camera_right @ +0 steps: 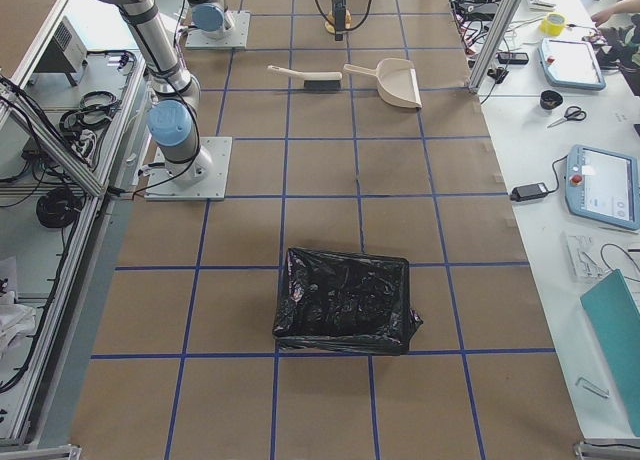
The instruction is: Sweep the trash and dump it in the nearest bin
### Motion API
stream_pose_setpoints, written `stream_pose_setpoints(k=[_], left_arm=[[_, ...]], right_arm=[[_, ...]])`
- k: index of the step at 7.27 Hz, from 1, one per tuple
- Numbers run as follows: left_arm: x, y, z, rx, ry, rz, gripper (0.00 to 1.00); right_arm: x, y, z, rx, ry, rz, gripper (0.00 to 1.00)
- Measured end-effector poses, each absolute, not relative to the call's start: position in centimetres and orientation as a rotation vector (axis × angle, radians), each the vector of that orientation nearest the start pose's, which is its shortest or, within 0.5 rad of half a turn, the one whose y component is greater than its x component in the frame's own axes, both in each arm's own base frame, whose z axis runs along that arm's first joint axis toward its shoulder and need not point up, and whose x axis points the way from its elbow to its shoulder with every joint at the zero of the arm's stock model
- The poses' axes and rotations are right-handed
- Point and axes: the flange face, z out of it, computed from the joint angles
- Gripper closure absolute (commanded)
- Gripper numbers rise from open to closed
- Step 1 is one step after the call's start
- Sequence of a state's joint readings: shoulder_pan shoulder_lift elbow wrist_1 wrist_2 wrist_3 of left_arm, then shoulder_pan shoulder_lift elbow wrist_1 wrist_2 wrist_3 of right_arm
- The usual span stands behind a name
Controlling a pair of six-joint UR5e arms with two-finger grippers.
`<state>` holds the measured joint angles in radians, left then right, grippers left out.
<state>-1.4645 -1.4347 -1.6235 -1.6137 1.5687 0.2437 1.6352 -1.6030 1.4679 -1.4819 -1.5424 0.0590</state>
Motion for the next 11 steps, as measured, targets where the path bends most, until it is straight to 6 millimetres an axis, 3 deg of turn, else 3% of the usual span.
stream_pose_setpoints(k=[11], left_arm=[[-8.52, -45.18, 51.81, 0.218, 3.114, -0.055, 0.00]], right_arm=[[16.67, -47.11, 54.18, -0.008, 3.112, -0.056, 0.00]])
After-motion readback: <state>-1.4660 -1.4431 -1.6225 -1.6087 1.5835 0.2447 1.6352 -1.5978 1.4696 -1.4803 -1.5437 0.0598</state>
